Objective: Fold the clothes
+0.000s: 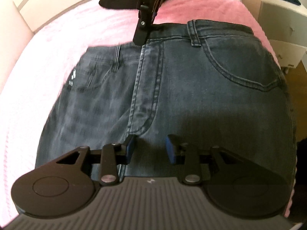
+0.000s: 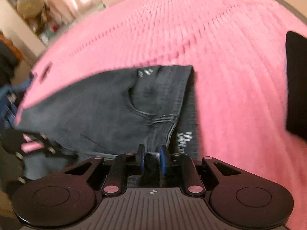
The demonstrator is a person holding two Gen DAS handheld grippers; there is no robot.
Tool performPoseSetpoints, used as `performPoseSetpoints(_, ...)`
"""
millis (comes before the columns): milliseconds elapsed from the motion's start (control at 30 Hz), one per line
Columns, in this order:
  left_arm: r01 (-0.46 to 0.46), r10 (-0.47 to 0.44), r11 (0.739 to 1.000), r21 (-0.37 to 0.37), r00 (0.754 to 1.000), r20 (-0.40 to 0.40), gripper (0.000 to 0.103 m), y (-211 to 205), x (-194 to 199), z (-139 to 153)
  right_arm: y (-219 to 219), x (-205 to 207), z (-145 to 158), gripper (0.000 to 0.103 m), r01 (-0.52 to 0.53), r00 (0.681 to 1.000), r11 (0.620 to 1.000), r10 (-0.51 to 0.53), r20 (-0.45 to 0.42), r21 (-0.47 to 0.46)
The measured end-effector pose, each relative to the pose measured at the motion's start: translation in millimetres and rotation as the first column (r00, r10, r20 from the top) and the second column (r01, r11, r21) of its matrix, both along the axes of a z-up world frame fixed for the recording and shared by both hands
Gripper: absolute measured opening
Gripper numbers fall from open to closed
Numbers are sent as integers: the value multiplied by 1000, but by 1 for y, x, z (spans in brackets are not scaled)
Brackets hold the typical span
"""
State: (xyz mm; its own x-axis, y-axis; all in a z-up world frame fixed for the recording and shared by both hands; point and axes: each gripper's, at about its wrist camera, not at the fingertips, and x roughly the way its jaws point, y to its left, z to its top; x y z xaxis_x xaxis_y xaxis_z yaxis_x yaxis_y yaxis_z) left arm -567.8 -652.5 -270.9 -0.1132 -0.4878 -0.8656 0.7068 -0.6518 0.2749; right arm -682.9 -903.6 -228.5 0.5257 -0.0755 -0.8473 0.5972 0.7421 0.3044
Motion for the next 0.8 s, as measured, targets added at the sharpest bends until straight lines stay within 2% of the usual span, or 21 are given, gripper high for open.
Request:
performPoseSetpoints(100,13,-13,1000,5,1000,3,33,-5,-6,-6,-10,0,-25,3,46,999,995,-44,-24,92)
performPoseSetpoints(167,7,-7,1000,6,1000,1,33,-4,-5,-5,-8,4,-21,4,53,998,995,-51,-22,89)
performPoseSetpoints(200,-2,2,1000,6,1000,-3,33,-2,-3,-3,-7,4,-17,19,57,998,995,-57,-10,88)
performPoseSetpoints(233,-18,18,1000,9,1000,-10,33,-1,0,-2,-7,4,-14,40,67,998,994,-68,9,89)
performPoseSetpoints(267,-35,35,999,13,999,-18,33,1,4,0,-7,4,-12,47,79,996,993,-82,31,93)
performPoseSetpoints(367,-46,46,999,18,999,-9,33,7,7,-1,-11,7,-21,47,103,992,986,-111,56,134)
performPoseSetpoints(400,-46,46,999,17,999,-9,33,8,7,-2,-14,9,-27,47,112,991,982,-122,58,153)
performPoseSetpoints(433,-47,47,999,15,999,-8,33,8,7,-2,-17,11,-32,35,130,988,977,-141,57,169)
performPoseSetpoints(467,-47,48,999,14,999,-8,33,9,7,-3,-20,14,-37,14,147,986,971,-159,49,191)
performPoseSetpoints(500,-49,49,999,13,999,-9,33,9,7,-3,-23,12,-36,1,156,986,969,-165,30,194)
performPoseSetpoints(633,-47,47,999,-1,998,-35,33,0,1,1,-21,14,-8,0,45,999,999,-45,-13,25)
performPoseSetpoints(800,-50,50,999,3,997,-53,33,-15,-13,-5,-19,23,-18,1,16,999,1000,-16,-52,3)
